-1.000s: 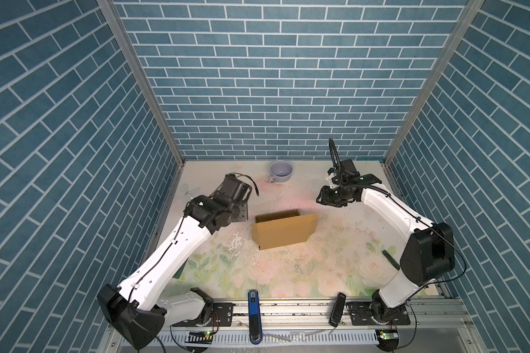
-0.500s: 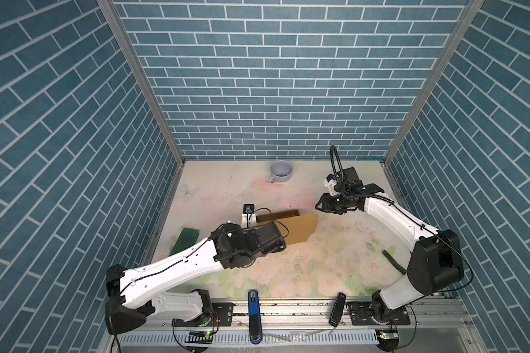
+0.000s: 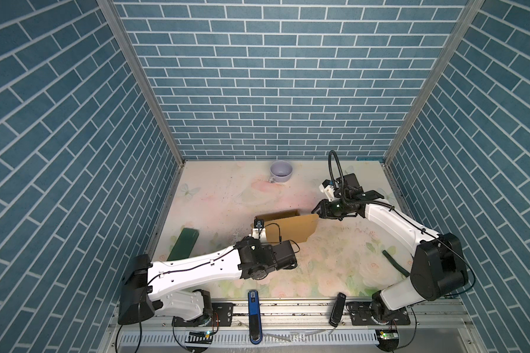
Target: Fold the paper box
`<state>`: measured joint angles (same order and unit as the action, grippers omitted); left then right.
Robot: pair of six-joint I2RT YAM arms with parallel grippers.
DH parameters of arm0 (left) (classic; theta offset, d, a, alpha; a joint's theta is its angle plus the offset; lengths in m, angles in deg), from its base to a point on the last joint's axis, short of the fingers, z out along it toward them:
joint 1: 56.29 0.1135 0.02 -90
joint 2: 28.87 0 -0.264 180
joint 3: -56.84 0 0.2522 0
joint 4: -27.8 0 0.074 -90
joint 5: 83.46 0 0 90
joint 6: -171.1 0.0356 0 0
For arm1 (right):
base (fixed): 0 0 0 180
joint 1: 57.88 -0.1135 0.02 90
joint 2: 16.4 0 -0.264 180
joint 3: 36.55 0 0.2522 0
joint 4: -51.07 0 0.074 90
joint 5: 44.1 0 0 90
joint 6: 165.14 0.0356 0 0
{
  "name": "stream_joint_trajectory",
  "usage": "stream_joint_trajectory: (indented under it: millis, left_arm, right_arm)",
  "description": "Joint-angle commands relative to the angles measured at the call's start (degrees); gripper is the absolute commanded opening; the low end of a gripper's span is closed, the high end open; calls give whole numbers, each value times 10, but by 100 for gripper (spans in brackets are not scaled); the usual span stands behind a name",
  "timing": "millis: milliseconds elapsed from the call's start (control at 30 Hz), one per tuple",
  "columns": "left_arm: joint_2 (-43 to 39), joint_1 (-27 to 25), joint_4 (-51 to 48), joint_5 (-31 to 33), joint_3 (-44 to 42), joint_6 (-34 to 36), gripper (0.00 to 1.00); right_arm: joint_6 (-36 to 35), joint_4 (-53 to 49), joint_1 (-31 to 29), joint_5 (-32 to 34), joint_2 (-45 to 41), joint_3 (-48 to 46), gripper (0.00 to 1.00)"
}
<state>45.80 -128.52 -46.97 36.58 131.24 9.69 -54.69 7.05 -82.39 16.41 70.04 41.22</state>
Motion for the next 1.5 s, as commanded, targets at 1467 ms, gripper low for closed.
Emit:
stream_joint_trajectory:
  millis: [1467]
  left_arm:
    - [-33, 247, 292, -75, -92, 236, 34]
  right_arm:
    - [40, 212, -213, -44, -74, -112, 30]
